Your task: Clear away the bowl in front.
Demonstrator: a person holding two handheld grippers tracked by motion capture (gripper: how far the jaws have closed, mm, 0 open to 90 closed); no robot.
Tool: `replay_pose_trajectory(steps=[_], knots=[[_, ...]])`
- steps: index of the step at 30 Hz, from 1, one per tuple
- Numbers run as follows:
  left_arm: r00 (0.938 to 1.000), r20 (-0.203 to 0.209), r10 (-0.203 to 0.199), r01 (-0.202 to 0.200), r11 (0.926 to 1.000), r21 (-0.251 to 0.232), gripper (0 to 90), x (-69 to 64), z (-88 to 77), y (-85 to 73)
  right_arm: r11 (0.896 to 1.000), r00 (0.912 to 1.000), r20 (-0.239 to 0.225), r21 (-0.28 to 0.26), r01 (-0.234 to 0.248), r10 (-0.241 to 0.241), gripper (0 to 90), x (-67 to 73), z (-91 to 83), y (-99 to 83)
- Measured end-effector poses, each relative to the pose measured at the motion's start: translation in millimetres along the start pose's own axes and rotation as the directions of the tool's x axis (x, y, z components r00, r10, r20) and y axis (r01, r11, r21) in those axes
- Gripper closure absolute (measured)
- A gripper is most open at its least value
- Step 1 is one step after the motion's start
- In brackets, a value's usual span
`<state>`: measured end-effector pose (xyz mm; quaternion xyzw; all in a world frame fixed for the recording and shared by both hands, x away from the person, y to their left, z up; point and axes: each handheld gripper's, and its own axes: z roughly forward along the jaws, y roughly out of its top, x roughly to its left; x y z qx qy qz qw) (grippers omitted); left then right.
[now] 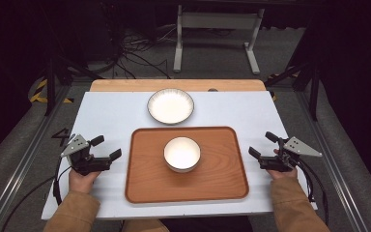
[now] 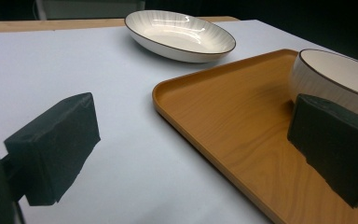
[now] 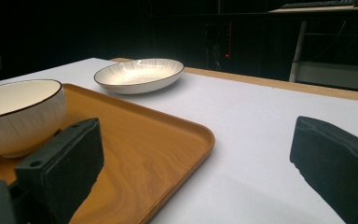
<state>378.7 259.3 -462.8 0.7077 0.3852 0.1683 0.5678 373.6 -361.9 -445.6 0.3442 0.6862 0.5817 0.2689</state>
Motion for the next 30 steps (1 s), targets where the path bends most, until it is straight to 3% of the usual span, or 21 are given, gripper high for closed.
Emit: replay_pose_trajectory(steps=[9,17,30], knots=[[0.9993,-0.011,0.036,-0.035,0.9984,0.044,3.3,-4.6,4.8,-1.7,1.000,1.0000,-0.001,0.007,0.002,-0.002,3.1,0.9,0.7,-0.6],[0.9972,-0.052,0.054,-0.048,0.9916,0.120,4.3,-8.6,9.9,-1.8,1.000,1.0000,0.002,0.024,0.006,-0.006,3.1,0.7,2.9,-1.9],[0.9979,-0.040,0.050,-0.046,0.9932,0.107,4.5,-8.4,9.7,-2.1,1.000,1.0000,0.000,0.022,0.004,-0.004,3.1,0.7,3.0,-1.9]])
